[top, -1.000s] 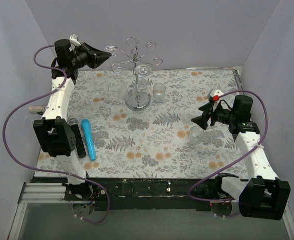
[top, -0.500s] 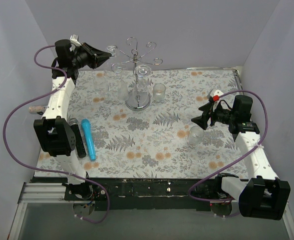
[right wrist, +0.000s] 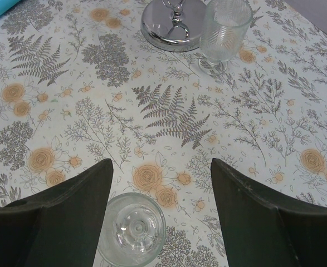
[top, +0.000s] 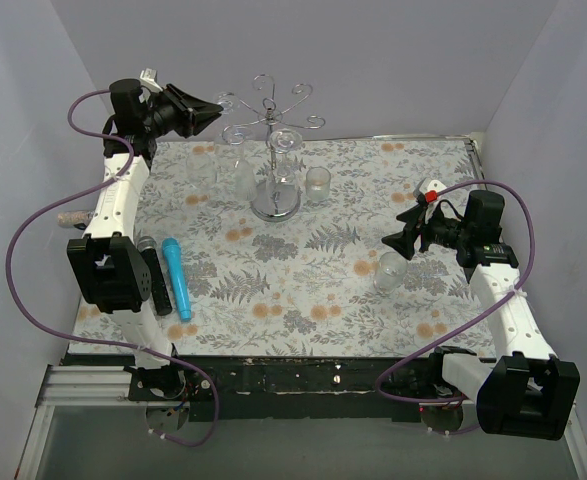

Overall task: Place the wine glass upside down on the wine glass rack
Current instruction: Turn the wine glass upside down at the wine rack, then pick up the wine glass at the center of the board.

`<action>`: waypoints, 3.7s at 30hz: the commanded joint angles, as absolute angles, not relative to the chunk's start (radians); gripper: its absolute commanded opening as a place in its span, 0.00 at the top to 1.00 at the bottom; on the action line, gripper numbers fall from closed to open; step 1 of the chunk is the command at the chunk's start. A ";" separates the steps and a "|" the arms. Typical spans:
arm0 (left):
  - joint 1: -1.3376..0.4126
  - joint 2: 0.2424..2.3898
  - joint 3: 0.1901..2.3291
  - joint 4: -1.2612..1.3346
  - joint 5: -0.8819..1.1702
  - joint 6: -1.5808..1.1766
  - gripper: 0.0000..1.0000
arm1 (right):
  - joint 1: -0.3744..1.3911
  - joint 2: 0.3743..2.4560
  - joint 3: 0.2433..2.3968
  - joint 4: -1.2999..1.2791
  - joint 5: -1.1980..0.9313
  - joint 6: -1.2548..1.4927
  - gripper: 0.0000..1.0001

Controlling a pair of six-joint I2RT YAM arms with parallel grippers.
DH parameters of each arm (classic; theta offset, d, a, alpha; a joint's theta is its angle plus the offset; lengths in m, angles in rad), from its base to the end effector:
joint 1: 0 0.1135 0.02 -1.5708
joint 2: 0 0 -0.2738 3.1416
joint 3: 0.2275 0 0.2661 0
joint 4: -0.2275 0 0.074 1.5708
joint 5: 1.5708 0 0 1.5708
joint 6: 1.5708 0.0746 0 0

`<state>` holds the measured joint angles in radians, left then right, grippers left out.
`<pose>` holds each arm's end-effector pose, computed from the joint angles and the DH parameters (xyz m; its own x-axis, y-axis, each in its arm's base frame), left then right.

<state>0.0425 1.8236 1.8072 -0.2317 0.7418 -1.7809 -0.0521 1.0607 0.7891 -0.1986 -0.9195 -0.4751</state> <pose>0.4754 -0.0302 0.4027 -0.5582 -0.7454 0.3644 -0.3699 -0.1696 -0.9135 0.2612 0.0458 0.2867 -0.0929 -0.2728 -0.9576 -0.8085 0.5820 -0.0874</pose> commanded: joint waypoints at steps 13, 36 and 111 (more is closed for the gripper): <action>0.038 1.691 1.752 -0.267 0.675 -1.686 0.50 | -0.057 1.046 0.785 -0.163 -0.937 -0.483 0.21; 0.054 1.267 1.447 -0.434 0.342 -1.304 0.02 | -0.080 1.078 0.807 -0.222 -0.983 -0.545 0.23; -0.091 1.913 1.934 -0.821 -0.230 -0.870 0.57 | -0.080 1.112 0.923 -0.437 -0.954 -0.606 0.23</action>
<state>-0.0769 1.9263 1.8885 -0.8093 -0.1757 -0.8879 -0.0772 1.1431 0.9257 -0.4473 -0.9436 -0.6056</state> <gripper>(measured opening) 0.440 0.773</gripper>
